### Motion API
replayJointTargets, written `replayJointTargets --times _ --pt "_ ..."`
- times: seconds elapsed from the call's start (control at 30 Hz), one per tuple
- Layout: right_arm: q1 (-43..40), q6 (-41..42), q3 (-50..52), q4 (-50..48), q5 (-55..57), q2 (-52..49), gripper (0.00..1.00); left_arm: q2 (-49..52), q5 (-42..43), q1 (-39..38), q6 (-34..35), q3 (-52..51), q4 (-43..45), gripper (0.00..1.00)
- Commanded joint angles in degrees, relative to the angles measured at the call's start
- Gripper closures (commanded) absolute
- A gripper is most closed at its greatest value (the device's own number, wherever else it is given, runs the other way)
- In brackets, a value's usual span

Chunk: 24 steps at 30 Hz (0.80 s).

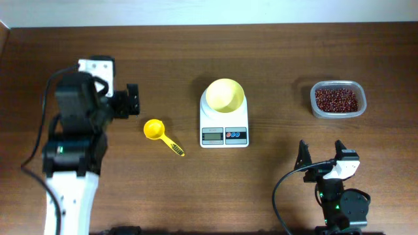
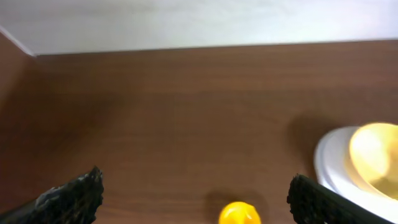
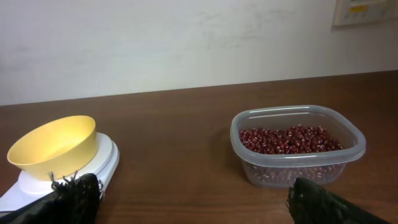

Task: Scoop item into bowl and weigh 50g on scale
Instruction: 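Move the left gripper forward down to the yellow scoop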

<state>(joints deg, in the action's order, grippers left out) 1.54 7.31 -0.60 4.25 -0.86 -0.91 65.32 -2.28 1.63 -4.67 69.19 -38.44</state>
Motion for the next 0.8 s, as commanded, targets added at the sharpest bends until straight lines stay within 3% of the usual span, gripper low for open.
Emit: replayJointTargets --times 0.0,0.27,0.5,0.57,0.77 --pt "0.31 -0.02 0.28 0.35 0.68 0.55 0.01 5.42 9.55 -0.11 0.98 1.57 -3.34 0.01" --pt "0.31 -0.02 0.28 0.35 0.68 0.55 0.01 14.49 22.29 -0.11 0.98 1.57 -5.77 0.01" --pt "0.31 -0.02 0.28 0.35 0.68 0.55 0.01 18.58 22.84 -0.13 2.12 1.57 -6.51 0.01" --pt "0.31 -0.02 0.28 0.35 0.68 0.55 0.02 18.58 20.44 -0.09 8.15 1.57 -7.23 0.01" --pt "0.31 -0.02 0.28 0.35 0.68 0.55 0.01 18.58 4.39 -0.11 39.08 1.42 -14.38 0.01"
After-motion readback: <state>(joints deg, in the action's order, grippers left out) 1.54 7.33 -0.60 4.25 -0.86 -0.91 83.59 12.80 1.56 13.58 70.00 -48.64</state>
